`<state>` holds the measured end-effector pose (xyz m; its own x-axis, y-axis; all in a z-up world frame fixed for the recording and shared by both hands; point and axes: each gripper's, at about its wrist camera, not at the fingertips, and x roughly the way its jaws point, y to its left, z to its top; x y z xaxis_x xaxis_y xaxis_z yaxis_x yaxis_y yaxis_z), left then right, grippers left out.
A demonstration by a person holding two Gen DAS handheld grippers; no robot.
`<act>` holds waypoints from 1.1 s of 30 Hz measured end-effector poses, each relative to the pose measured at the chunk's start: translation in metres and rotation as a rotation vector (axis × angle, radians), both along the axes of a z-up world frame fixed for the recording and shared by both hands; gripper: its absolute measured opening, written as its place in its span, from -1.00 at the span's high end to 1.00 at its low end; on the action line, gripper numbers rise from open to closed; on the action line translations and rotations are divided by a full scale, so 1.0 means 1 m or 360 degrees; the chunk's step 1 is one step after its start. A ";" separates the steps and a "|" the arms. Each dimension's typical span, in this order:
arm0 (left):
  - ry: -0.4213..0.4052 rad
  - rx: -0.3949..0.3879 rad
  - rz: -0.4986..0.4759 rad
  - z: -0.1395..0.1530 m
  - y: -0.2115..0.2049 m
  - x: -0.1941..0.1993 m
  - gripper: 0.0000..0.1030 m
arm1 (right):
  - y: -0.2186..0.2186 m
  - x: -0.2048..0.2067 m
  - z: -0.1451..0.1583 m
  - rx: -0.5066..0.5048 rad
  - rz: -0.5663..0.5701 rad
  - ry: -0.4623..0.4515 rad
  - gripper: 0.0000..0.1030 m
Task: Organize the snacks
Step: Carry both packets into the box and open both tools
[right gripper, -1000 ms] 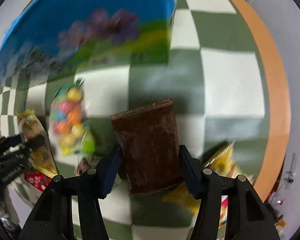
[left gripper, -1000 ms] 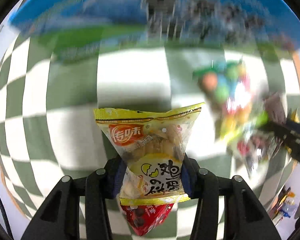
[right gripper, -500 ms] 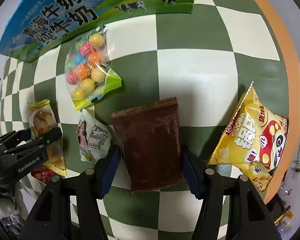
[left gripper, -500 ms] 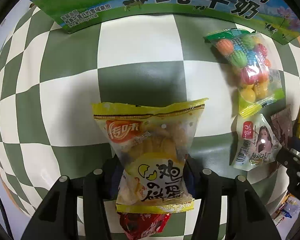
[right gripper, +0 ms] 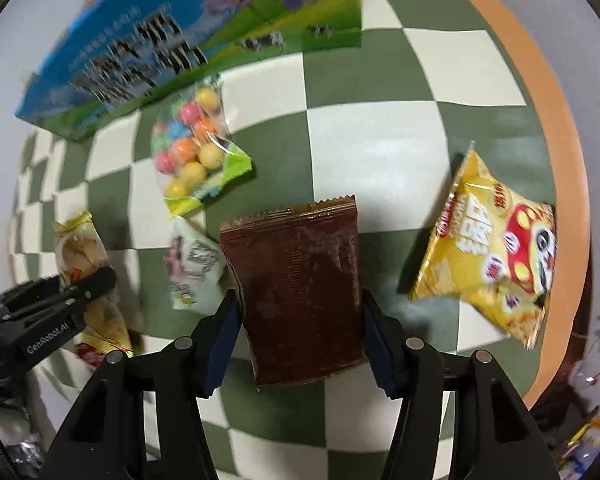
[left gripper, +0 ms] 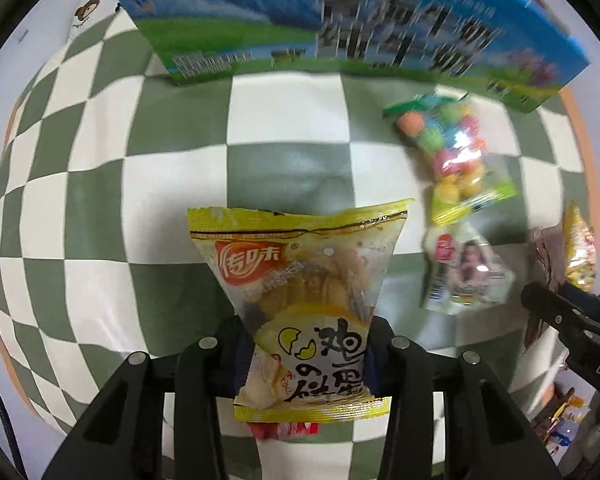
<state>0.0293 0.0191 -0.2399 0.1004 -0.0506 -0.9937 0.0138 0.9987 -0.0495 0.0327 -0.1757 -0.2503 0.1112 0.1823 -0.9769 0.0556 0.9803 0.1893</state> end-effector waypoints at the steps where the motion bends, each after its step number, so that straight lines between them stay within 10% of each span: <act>1: -0.0018 -0.0016 0.0000 0.008 0.000 -0.003 0.23 | -0.004 -0.001 0.005 0.0024 -0.0011 -0.0014 -0.16; 9: -0.0197 -0.0186 -0.0020 0.087 -0.012 -0.002 0.23 | -0.022 -0.006 0.075 0.0190 -0.0038 -0.0194 -0.16; 20: -0.0355 -0.0304 -0.0110 0.176 -0.013 0.109 0.23 | -0.003 0.051 0.173 0.0339 0.0031 -0.0445 -0.16; 33: -0.0058 -0.0243 -0.0122 0.127 -0.024 0.262 0.22 | 0.008 0.195 0.176 0.0141 0.0034 -0.0435 -0.16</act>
<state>0.2915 -0.0048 -0.1133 0.1261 -0.2098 -0.9696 0.0941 0.9755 -0.1988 0.2277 -0.1677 -0.0748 0.3633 0.2706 -0.8915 -0.0296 0.9598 0.2792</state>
